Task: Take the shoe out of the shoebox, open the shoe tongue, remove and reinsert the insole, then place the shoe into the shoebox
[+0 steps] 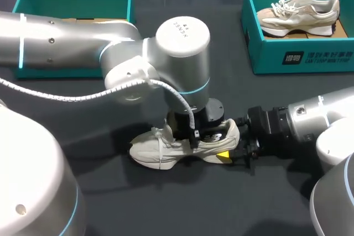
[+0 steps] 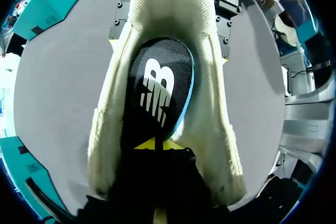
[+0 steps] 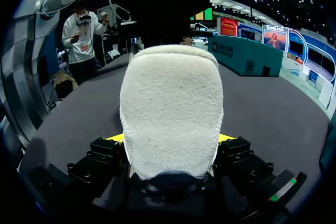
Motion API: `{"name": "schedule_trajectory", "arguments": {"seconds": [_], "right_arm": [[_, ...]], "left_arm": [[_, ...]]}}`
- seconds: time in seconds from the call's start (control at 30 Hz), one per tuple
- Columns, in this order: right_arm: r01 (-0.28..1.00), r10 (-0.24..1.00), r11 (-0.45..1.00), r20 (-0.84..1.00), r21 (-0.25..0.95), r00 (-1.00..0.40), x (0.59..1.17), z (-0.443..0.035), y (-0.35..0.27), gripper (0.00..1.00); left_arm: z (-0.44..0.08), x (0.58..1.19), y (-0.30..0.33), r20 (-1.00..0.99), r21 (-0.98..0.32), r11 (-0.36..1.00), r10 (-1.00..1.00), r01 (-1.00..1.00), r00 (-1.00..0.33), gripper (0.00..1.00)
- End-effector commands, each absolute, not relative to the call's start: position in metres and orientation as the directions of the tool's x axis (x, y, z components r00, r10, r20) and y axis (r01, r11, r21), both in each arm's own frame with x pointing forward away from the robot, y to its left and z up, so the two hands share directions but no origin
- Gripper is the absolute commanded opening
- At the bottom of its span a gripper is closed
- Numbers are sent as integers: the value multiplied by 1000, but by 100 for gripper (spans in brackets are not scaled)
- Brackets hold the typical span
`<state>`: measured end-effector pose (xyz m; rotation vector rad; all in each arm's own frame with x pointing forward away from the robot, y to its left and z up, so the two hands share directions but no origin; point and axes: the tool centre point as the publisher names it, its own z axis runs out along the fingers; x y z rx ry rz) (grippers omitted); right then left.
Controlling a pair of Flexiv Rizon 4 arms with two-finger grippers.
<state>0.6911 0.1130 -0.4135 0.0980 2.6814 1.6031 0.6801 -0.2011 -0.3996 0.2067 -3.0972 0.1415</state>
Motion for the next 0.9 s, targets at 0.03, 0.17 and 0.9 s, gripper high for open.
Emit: {"name": "schedule_trajectory", "arguments": {"seconds": [0.03,0.17,0.9], "right_arm": [[45,63,475,17,879,-998,691,-416,114,0],[45,63,475,17,879,-998,691,-416,114,0],[45,63,475,17,879,-998,691,-416,114,0]], "left_arm": [[-391,679,-182,82,-200,972,-109,-123,-991,0],[-383,673,-178,113,-274,954,-92,-120,-989,0],[-348,672,-199,132,-473,874,-56,-112,-990,0]]}}
